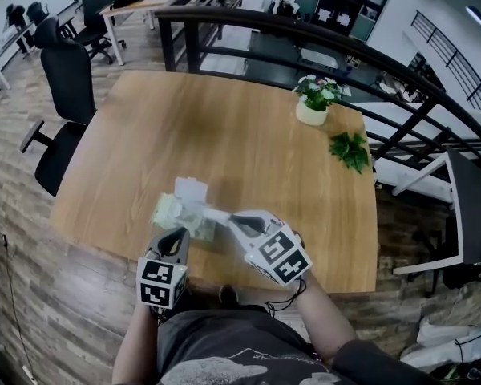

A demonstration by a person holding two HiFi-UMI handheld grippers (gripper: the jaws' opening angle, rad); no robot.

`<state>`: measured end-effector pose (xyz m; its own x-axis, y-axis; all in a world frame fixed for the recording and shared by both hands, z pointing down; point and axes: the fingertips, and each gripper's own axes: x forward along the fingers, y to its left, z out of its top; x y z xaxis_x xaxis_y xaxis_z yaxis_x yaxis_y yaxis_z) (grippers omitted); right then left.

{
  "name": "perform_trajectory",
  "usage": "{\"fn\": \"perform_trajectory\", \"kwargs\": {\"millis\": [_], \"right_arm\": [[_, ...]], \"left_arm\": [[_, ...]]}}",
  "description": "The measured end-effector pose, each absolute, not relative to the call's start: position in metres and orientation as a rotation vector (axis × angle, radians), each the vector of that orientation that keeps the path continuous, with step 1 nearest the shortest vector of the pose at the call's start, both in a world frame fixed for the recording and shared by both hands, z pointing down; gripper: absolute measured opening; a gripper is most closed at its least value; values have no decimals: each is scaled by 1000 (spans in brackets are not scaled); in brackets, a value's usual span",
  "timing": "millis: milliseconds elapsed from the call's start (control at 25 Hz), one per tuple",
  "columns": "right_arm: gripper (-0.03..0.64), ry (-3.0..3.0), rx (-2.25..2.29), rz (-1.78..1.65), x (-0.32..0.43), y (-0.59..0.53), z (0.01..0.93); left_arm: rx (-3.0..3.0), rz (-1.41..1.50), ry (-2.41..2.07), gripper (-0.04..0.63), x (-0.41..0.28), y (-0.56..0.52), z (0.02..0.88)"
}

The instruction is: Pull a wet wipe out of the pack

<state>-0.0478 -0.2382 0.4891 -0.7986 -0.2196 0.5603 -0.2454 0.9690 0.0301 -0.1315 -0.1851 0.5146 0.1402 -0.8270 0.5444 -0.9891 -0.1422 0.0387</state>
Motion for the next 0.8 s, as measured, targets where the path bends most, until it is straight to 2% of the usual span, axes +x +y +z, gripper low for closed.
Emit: {"fn": "perform_trajectory", "kwargs": {"millis": [520,800], "right_arm": [[28,-2563,314,58,-50,-199,488],[28,-2568,314,-12,-48,-124,475]], "left_arm": [[1936,407,-1886,15,-150,-132,498],[1907,350,-1928,15,-142,-40,484]]}}
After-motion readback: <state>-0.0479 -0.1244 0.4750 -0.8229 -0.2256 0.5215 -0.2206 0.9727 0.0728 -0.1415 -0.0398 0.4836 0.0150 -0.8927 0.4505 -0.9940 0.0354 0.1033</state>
